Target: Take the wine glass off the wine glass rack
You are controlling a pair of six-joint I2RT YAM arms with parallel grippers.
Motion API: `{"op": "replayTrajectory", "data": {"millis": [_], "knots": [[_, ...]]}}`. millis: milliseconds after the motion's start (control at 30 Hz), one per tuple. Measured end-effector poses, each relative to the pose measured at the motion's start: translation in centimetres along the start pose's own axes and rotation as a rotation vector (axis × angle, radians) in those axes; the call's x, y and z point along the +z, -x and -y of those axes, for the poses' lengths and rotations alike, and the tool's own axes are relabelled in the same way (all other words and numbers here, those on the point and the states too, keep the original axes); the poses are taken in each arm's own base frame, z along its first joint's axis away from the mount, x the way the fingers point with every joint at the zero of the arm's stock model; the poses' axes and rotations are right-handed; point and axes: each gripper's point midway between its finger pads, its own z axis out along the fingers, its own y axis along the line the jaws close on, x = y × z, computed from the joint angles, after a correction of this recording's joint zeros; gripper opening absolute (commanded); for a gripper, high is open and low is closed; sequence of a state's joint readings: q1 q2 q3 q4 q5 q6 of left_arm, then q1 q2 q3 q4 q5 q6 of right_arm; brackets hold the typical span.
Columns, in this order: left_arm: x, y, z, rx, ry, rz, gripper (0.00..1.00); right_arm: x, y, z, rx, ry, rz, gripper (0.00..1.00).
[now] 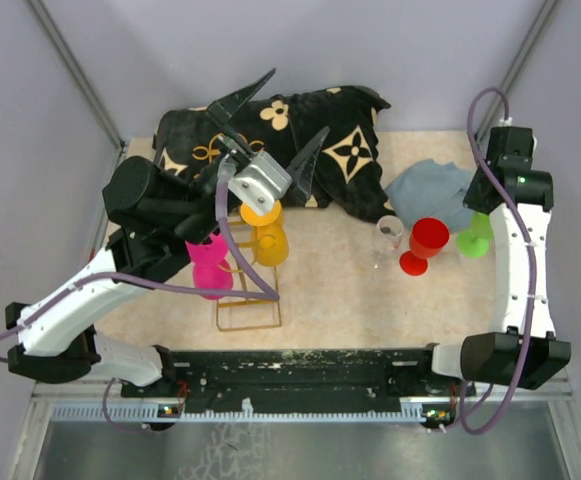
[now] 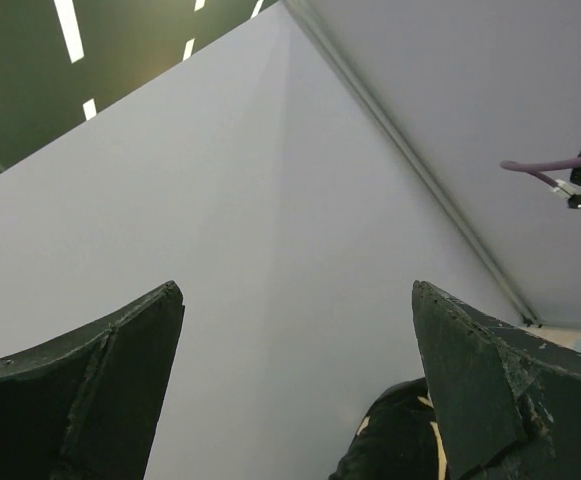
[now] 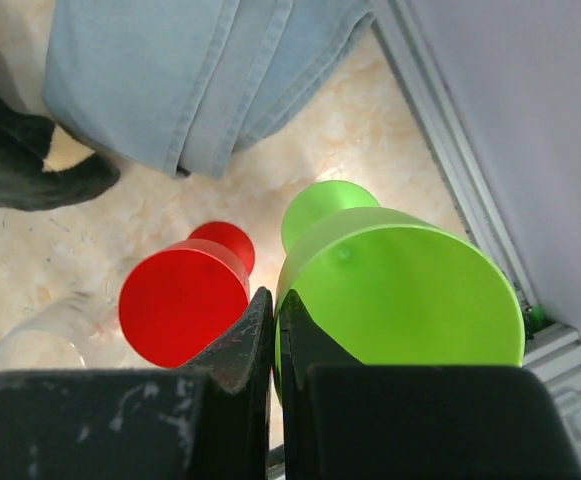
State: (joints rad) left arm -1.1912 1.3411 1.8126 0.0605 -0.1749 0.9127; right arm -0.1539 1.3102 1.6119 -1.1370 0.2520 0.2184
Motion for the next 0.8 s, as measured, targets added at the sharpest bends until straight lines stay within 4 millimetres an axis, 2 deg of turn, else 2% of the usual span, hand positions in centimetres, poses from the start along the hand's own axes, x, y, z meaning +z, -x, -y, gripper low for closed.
{"op": "replayTrajectory", "data": {"millis": [167,367,600,667,800], "knots": [[-1.5,-1.0,-1.3,0.01,0.046,-0.058,1.0,2.2,-1.6,-0.7,0.001,0.017,-0.022,0.0],[-2.4,-0.8,-2.8,0.021,0.085,-0.071,1.0,4.5,-2.4,-1.1,0.009,0.02,-0.009,0.0],[-2.4,-0.9,-2.7,0.025,0.08,-0.076,1.0,7.7,-5.6,-1.3,0.025,0.012,-0.043,0.0],[-2.4,-0.9,-2.7,0.026,0.077,-0.079,1.0,8.3,-6.7,-1.4,0.032,0.013,-0.058,0.0],[-2.4,-1.0,-2.5,0.028,0.072,-0.082,1.0,9.0,-7.6,-1.5,0.045,0.014,-0.064,0.0]]}}
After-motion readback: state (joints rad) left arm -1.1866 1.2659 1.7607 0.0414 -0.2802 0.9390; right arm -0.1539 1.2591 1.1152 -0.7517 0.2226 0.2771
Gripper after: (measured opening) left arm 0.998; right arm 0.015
